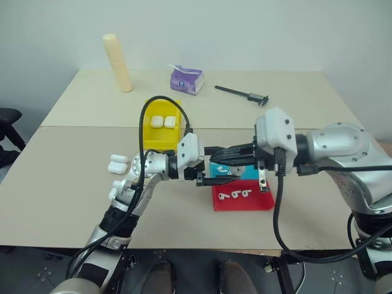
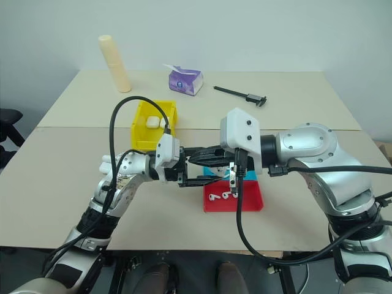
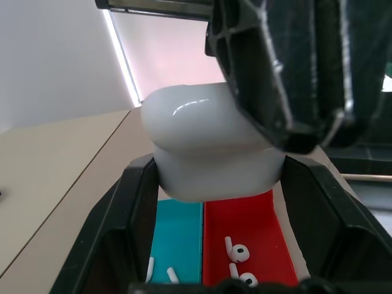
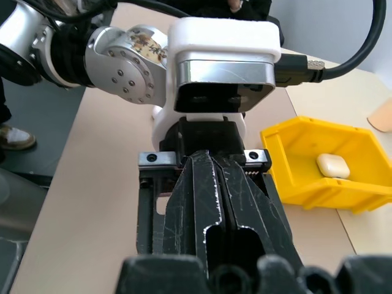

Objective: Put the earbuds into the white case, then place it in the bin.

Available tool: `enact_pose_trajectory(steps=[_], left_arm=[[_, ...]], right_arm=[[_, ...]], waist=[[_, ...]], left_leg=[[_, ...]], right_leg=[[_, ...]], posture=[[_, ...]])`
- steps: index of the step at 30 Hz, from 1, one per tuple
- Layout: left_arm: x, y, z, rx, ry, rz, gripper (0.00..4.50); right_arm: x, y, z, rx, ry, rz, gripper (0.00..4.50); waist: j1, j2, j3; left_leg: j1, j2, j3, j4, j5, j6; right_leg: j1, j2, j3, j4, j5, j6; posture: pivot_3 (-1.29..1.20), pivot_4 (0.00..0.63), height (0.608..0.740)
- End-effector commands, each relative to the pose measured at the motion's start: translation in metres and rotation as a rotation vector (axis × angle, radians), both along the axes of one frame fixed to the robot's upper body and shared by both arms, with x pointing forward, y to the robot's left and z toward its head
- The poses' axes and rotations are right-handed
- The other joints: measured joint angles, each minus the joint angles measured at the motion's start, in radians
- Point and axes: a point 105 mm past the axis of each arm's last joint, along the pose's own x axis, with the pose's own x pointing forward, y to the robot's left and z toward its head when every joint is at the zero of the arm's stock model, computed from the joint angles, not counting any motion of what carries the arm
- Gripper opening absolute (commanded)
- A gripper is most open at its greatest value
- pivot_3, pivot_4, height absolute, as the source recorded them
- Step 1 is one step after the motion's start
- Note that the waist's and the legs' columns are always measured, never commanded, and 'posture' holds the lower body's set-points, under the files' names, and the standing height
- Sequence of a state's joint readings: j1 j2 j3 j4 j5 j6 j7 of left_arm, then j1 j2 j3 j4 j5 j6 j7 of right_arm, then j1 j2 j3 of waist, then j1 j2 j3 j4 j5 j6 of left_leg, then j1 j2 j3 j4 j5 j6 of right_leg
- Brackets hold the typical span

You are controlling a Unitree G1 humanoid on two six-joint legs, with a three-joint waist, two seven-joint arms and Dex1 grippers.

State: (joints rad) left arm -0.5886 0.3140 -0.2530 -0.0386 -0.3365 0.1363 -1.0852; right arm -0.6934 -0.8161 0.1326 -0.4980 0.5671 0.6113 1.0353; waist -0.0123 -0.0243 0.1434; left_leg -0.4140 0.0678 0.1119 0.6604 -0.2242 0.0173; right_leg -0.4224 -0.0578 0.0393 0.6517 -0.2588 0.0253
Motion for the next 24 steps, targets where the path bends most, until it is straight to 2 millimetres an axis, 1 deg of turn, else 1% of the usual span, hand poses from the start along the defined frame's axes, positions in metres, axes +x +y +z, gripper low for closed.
enact_pose_trajectory(steps=[1,7,13,16,18,20,22,24], left_arm=[[-0.007,0.000,0.016,-0.060,-0.068,-0.016,2.75],[-0.011,0.009,0.017,-0.076,-0.077,-0.019,2.75],[-0.004,0.013,0.020,-0.089,-0.094,0.011,2.75],[-0.002,0.015,0.023,-0.096,-0.099,0.020,2.75],[-0.001,0.017,0.023,-0.093,-0.102,0.028,2.75],[0.001,0.020,0.024,-0.102,-0.110,0.047,2.75],[0.011,0.026,0.027,-0.124,-0.110,0.133,2.75],[0.019,0.031,0.031,-0.145,-0.111,0.214,2.75]], right_arm=[[0.005,-0.007,0.000,-0.041,-0.059,-0.033,0.06],[0.009,-0.017,-0.002,-0.066,-0.076,-0.063,0.06],[0.012,-0.021,-0.002,-0.099,-0.096,-0.071,0.06],[0.011,-0.020,0.003,-0.064,-0.095,-0.066,0.06],[0.011,-0.020,0.007,-0.044,-0.116,-0.062,0.06],[0.009,-0.019,0.020,0.028,-0.124,-0.054,0.06],[0.007,-0.023,0.039,0.143,-0.122,-0.057,0.06],[0.006,-0.027,0.046,0.190,-0.122,-0.069,0.06]], waist=[[0.000,0.000,0.000],[0.000,0.000,0.000],[0.001,0.000,0.000],[0.001,0.000,0.000],[0.001,0.000,0.000],[0.000,0.000,0.000],[0.000,0.000,0.000],[0.001,0.000,0.000]], left_leg=[[0.000,0.000,0.000,0.000,0.000,0.000],[0.000,0.000,0.000,0.000,0.000,0.000],[0.000,0.000,0.000,0.000,0.000,0.000],[0.000,0.000,0.000,0.000,0.000,0.000],[0.000,0.000,0.000,0.000,0.000,0.000],[0.000,0.000,0.000,0.000,0.000,0.000],[0.000,0.000,0.000,0.000,0.000,0.000],[0.000,0.000,0.000,0.000,0.000,0.000]], right_leg=[[0.000,0.000,0.000,0.000,0.000,0.000],[0.000,0.000,0.000,0.000,0.000,0.000],[0.000,0.000,0.000,0.000,0.000,0.000],[0.000,0.000,0.000,-0.001,0.000,0.000],[0.000,0.000,0.000,-0.001,0.000,0.000],[0.000,0.000,0.000,-0.001,0.000,0.000],[0.000,0.000,0.000,0.000,0.000,0.000],[0.000,0.000,0.000,0.000,0.000,0.000]], posture=[[0.00,0.150,0.740],[0.00,0.150,0.740],[0.00,0.150,0.740],[0.00,0.150,0.740],[0.00,0.150,0.740],[0.00,0.150,0.740],[0.00,0.150,0.740],[0.00,0.150,0.740]])
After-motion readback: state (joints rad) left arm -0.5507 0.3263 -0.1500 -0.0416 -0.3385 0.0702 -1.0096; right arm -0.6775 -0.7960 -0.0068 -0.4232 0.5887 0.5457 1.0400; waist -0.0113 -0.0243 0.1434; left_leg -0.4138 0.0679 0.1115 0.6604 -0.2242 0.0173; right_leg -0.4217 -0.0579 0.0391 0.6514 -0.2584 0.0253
